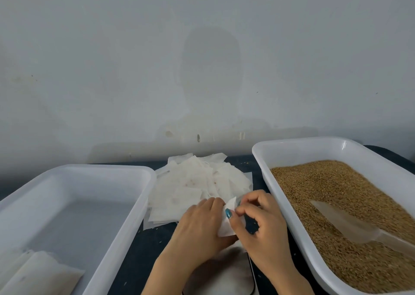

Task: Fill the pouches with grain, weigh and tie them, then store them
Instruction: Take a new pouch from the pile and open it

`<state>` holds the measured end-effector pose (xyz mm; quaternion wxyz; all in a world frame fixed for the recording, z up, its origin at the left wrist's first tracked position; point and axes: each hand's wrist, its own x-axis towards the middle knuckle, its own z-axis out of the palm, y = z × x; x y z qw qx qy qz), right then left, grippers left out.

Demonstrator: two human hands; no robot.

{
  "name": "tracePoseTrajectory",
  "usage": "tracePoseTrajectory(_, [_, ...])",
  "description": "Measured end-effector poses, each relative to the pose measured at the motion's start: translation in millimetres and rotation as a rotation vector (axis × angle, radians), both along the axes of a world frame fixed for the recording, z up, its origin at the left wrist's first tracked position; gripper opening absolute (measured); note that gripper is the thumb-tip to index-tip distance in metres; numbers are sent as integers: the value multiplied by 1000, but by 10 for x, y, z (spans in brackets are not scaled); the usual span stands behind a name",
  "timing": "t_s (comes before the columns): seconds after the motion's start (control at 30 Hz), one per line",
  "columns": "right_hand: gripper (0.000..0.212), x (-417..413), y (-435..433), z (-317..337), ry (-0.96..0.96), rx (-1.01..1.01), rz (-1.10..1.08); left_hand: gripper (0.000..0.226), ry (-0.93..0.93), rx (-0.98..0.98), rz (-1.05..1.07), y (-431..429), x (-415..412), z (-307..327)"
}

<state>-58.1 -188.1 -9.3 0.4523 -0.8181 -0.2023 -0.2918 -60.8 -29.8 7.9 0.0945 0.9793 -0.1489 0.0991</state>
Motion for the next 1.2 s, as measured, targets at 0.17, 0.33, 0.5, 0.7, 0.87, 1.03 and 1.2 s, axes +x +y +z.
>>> tracePoseTrajectory(0.17, [25, -7, -12, -38, 95, -10, -68, 64, -49, 242, 211, 287, -97, 278])
tracePoseTrajectory(0.33, [35, 5, -21, -99, 292, -78, -84, 40, -19, 397, 629, 542, -263, 493])
tracePoseTrajectory(0.5, [36, -1, -22, -79, 365, -53, -61, 42, 51, 297, 790, 578, -317, 511])
tracePoseTrajectory(0.7, [33, 7, -30, -66, 395, 87, -2, 45, 1, 282, 792, 623, -322, 535])
tracePoseTrajectory(0.87, [23, 12, -14, -31, 377, 69, 64, 60, -113, 97, 206, 345, -250, 506])
tracePoseTrajectory(1.03, [13, -124, 30, 142, 270, 25, 185, 101, 59, -137, -128, -110, -241, 235])
tracePoseTrajectory(1.2, [13, -300, -33, 365, 299, -69, 222, 65, 27, -432, -36, -104, -145, 181])
